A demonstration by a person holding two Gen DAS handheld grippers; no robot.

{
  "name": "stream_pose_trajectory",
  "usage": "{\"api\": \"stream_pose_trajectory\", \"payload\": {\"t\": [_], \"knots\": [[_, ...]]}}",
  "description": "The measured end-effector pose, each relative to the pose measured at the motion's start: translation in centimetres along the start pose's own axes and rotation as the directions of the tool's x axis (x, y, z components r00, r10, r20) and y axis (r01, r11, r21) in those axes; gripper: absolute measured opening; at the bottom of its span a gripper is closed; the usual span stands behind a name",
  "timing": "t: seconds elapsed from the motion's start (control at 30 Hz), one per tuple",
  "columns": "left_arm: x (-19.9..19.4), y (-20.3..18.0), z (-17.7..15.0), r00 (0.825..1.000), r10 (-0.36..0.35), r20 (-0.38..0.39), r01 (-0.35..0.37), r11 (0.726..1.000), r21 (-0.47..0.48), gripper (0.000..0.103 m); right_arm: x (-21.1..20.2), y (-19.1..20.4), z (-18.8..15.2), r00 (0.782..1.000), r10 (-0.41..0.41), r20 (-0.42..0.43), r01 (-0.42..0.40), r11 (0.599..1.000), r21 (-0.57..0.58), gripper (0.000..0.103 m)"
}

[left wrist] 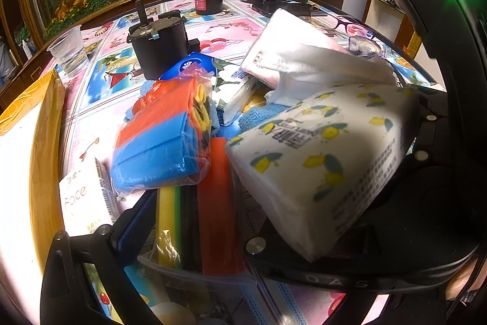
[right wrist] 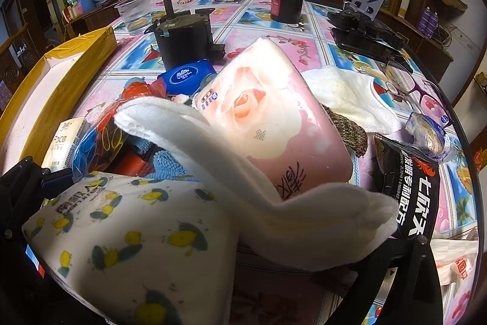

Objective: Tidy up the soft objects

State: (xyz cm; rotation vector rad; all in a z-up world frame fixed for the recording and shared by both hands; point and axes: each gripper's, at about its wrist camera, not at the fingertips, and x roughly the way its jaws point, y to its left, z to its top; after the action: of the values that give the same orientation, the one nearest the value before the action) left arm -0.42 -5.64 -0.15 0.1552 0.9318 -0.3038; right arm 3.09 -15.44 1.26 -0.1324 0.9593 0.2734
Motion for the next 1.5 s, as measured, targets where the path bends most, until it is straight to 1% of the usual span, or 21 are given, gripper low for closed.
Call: {"api": "stream_pose_trajectory", "payload": {"t": [0.23,0.47,0.6,0.7,0.77,0.83,0.87,0.9,1.0,1.1,1.13,1.2,1.23,1.33,1.4,1.43,1.47,1.5], "knots": [[0.0,0.0,0.0,1.0,0.0,0.0,0.0,1.0,0.0,0.103,0.0,0.0,0.0,1.0,0.003,0.002,-0.003,1.0,-0.005,0.102],[0.0,0.1,0.0,1.0,0.0,-0.001,0.0,1.0,0.002,0.103,0.2,-0.1,0.1,1.0,0.016,0.009,-0.016,1.0,-0.026,0.102],[0.0,0.1,-0.1,1.0,-0.007,-0.006,0.007,1.0,0.007,0.103,0.1,-0.2,0.1,1.0,0.03,-0.001,-0.03,0.998,-0.051,0.102],[-0.2,0.3,-0.2,1.0,0.009,-0.03,-0.009,1.0,-0.013,0.103,0.1,-0.4,0.2,0.999,0.044,-0.008,-0.045,0.997,-0.06,0.102],[-0.7,0.9,-0.4,0.999,0.01,-0.04,-0.012,0.998,-0.057,0.103,0.0,-0.5,0.1,0.998,0.054,-0.01,-0.055,0.997,-0.057,0.102],[-1.5,1.4,-0.7,0.999,-0.043,-0.03,0.04,0.994,-0.101,0.103,-0.6,-0.9,0.2,0.997,0.079,0.005,-0.078,0.996,-0.051,0.102],[-2.2,1.7,-1.0,0.997,-0.072,-0.011,0.071,0.991,-0.117,0.103,-1.0,-1.1,0.2,0.996,0.087,0.021,-0.086,0.995,-0.046,0.102],[-2.8,1.9,-1.4,0.997,-0.08,0.001,0.079,0.989,-0.126,0.103,-1.7,-1.5,0.2,0.994,0.1,0.047,-0.099,0.994,-0.036,0.102],[-3.4,2.0,-2.3,0.997,-0.078,-0.007,0.076,0.989,-0.123,0.103,-3.0,-2.9,0.4,0.984,0.144,0.104,-0.146,0.989,0.006,0.102],[-3.9,2.0,-2.7,0.997,-0.077,-0.004,0.076,0.989,-0.128,0.103,-3.4,-3.6,0.5,0.972,0.208,0.107,-0.212,0.977,0.034,0.102],[-4.1,2.1,-2.8,0.996,-0.084,-0.003,0.082,0.987,-0.135,0.103,-3.6,-3.6,0.5,0.965,0.237,0.11,-0.242,0.97,0.035,0.103],[-3.8,2.2,-3.0,0.996,-0.086,-0.013,0.083,0.987,-0.141,0.103,-4.2,-3.6,0.5,0.942,0.31,0.128,-0.315,0.949,0.028,0.103],[-3.7,2.2,-2.9,0.996,-0.085,-0.022,0.081,0.986,-0.144,0.103,-4.6,-3.6,0.4,0.934,0.326,0.144,-0.333,0.943,0.025,0.103],[-3.9,2.5,-2.6,0.996,-0.085,0.005,0.084,0.983,-0.166,0.103,-6.3,-3.9,0.3,0.912,0.344,0.222,-0.357,0.934,0.023,0.103],[-3.8,2.5,-2.4,0.998,-0.067,0.012,0.068,0.983,-0.171,0.103,-7.1,-4.5,0.3,0.895,0.358,0.267,-0.38,0.924,0.037,0.103],[-3.8,2.5,-2.2,0.998,-0.054,0.013,0.055,0.984,-0.169,0.1,-7.4,-4.8,0.3,0.892,0.349,0.288,-0.379,0.924,0.052,0.103],[-3.6,2.4,-2.0,0.999,-0.047,0.012,0.048,0.985,-0.163,0.094,-7.6,-5.1,0.4,0.891,0.341,0.3,-0.376,0.924,0.066,0.103],[-3.5,2.3,-1.8,0.999,-0.042,0.01,0.043,0.986,-0.162,0.089,-7.7,-5.5,0.4,0.888,0.34,0.309,-0.381,0.921,0.082,0.103]]}}
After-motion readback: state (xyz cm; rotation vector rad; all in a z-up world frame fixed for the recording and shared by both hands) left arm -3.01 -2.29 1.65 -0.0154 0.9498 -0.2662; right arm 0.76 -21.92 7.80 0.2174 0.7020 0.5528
